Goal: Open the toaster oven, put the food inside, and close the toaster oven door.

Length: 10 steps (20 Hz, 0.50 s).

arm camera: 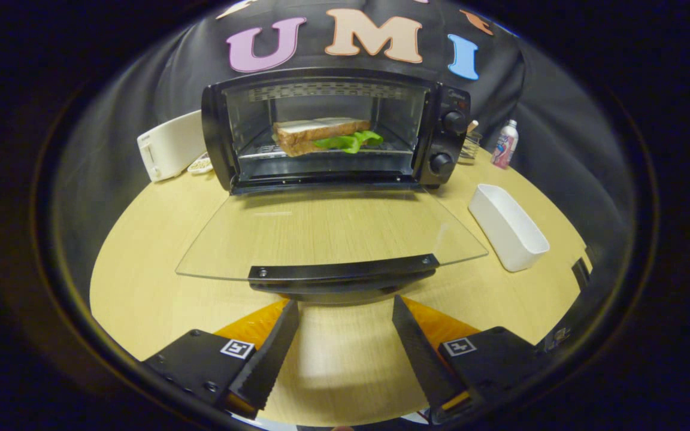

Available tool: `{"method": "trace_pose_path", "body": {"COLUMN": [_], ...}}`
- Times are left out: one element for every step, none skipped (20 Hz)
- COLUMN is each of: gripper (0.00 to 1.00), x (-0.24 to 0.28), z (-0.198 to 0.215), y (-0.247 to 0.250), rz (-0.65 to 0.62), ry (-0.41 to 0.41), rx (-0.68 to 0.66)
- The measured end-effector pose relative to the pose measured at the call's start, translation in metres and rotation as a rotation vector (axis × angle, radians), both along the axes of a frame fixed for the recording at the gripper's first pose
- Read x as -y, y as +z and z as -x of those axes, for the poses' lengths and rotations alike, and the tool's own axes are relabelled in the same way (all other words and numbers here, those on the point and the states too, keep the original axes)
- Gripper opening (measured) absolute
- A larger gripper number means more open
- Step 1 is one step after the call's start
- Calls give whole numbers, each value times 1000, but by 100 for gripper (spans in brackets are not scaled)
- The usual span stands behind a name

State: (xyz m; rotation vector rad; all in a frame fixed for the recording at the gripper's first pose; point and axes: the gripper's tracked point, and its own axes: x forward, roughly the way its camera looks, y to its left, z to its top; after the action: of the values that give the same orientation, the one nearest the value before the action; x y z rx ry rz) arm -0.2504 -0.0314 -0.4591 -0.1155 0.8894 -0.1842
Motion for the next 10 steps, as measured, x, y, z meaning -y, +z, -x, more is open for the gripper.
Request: {"method": "trace_pose_path", "body": {"gripper": [98,98,98,98,98,98,98,98,98,98], "x": [-1,-2,-3,-5,-8,-10,-12,-13,-14,-14], "z": [-2,-6,-10,-15,-21,-29,-36,-44,-52,-60], "y": [5,10,16,24,31,40,46,54,61,69], "rz": [-3,-10,-21,-34,-49,-60,-67,-73,-79,-85], "ry": [1,-3,-10,-16,-21,-24,-26,-27,-29,-32], "rx": [13,27,44,66,88,109,129,149,169,188]}}
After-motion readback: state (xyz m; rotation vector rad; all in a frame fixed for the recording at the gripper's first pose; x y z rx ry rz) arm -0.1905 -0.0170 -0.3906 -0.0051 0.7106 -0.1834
